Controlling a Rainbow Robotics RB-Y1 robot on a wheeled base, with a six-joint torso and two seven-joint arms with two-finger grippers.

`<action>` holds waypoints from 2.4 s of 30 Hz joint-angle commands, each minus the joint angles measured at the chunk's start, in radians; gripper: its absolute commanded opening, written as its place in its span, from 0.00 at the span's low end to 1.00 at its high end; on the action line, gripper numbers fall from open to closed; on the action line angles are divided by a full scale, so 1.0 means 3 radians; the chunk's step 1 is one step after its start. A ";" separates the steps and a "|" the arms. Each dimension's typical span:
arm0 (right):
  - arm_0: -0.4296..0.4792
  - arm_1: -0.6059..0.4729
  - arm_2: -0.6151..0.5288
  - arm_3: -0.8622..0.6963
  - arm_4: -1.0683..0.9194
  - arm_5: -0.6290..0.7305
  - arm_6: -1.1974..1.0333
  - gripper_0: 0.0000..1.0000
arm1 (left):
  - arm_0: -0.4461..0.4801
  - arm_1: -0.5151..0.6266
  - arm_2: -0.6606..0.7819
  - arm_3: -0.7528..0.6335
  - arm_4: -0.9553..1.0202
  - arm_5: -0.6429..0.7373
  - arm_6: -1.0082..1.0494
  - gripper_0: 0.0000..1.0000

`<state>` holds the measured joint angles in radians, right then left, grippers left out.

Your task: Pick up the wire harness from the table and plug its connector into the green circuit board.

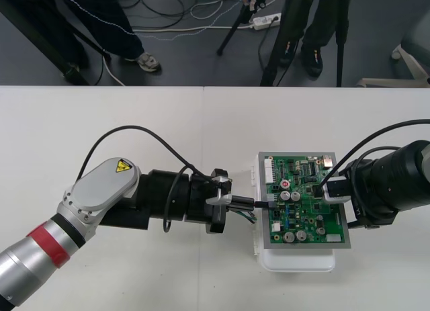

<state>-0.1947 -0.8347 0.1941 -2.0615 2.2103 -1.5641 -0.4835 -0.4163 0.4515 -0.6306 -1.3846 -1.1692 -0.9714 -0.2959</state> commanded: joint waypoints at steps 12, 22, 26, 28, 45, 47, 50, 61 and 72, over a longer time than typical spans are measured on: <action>-0.0118 0.0057 0.0038 -0.0031 0.0026 -0.0022 -0.0117 1.00 | -0.0131 -0.0145 -0.0086 -0.0043 -0.0014 0.0114 0.0153 0.00; -0.0118 0.0057 0.0038 -0.0031 0.0031 -0.0022 -0.0117 1.00 | -0.0126 -0.0201 -0.0117 -0.0043 -0.0019 0.0124 0.0158 0.00; -0.0113 0.0057 0.0038 -0.0031 0.0031 -0.0022 -0.0117 1.00 | -0.0126 -0.0227 -0.0117 -0.0043 -0.0019 0.0129 0.0163 0.00; -0.0113 0.0057 0.0033 -0.0031 0.0031 -0.0022 -0.0122 1.00 | -0.0126 -0.0242 -0.0117 -0.0043 -0.0019 0.0149 0.0158 0.00; -0.0118 0.0052 0.0033 -0.0031 0.0062 -0.0022 -0.0122 1.00 | -0.0121 -0.0160 -0.0117 -0.0048 -0.0025 0.0165 0.0158 0.00; -0.0118 0.0052 0.0038 -0.0031 0.0052 -0.0022 -0.0122 1.00 | -0.0116 -0.0130 -0.0117 -0.0048 -0.0014 0.0165 0.0158 0.00; -0.0118 0.0052 0.0038 -0.0031 0.0047 -0.0022 -0.0122 1.00 | -0.0116 -0.0084 -0.0112 -0.0048 -0.0014 0.0165 0.0153 0.00; -0.0118 0.0052 0.0033 -0.0031 0.0067 -0.0022 -0.0122 1.00 | -0.0008 0.0285 -0.0066 -0.0171 0.0257 0.0160 0.0076 1.00; -0.0108 -0.0025 -0.0069 -0.0031 0.0082 -0.0022 -0.0076 1.00 | 0.0386 0.0842 0.0272 -0.0539 0.0436 0.0139 0.0056 1.00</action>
<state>-0.2024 -0.8298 0.1939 -2.0589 2.2274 -1.5657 -0.4836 -0.3552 0.6420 -0.6117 -1.4885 -1.0657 -0.9530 -0.2947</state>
